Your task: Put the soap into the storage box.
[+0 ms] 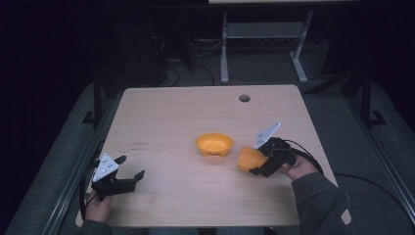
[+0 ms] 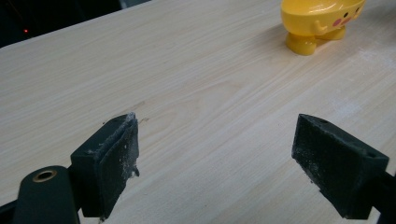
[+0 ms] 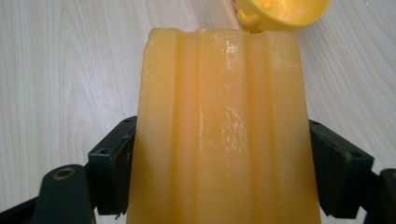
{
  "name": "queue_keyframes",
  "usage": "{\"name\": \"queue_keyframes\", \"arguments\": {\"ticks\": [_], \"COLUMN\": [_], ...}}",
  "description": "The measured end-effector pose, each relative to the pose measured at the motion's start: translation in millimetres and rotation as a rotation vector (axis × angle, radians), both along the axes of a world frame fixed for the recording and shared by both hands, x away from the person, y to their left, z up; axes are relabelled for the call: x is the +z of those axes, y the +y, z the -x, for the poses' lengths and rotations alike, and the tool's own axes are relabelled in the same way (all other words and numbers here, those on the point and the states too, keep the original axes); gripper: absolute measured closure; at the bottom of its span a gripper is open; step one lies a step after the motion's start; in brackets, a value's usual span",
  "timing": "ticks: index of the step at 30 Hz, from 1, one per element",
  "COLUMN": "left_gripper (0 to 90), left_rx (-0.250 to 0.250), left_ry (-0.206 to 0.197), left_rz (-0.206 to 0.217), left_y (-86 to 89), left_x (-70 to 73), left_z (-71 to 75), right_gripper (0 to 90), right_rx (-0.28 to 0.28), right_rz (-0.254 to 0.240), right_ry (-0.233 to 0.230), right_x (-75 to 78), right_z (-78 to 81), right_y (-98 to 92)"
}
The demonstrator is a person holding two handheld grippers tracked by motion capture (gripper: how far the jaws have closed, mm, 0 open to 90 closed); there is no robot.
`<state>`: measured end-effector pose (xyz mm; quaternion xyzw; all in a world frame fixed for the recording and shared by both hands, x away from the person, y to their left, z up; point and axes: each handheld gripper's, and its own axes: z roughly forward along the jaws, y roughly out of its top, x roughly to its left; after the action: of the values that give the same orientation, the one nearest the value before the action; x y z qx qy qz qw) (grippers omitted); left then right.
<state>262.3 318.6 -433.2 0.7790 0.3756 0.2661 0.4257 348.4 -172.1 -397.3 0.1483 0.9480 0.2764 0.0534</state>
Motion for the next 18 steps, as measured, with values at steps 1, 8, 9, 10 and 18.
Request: {"name": "queue_keyframes", "arguments": {"ticks": [1, 8, 9, 10, 18], "left_gripper": [14.2, 14.2, 14.2, 14.2, 14.2], "left_rx": [0.001, 0.001, 0.001, 0.002, 0.006], "left_ry": [0.000, -0.001, -0.002, -0.004, -0.004], "left_rz": [0.000, -0.001, 0.000, 0.000, 0.006], "left_y": [0.1, 0.3, 0.4, 0.6, 0.8], "left_x": [0.1, 0.2, 0.3, 0.4, 0.6], "left_z": [0.0, -0.1, -0.1, -0.2, -0.2], "right_gripper": [20.8, 20.8, 20.8, 20.8, 20.8], "right_rx": [0.004, 0.022, 0.016, 0.016, 0.016], "right_rz": [0.002, -0.001, -0.008, -0.008, -0.004], "right_ry": [-0.004, -0.012, -0.019, -0.019, -0.022], "right_x": [1.1, 10.3, 13.0, 13.0, 16.9], "right_z": [-1.3, -10.4, -12.8, -12.8, -23.8], "right_y": [0.8, 5.0, 5.0, 5.0, 8.3]}}
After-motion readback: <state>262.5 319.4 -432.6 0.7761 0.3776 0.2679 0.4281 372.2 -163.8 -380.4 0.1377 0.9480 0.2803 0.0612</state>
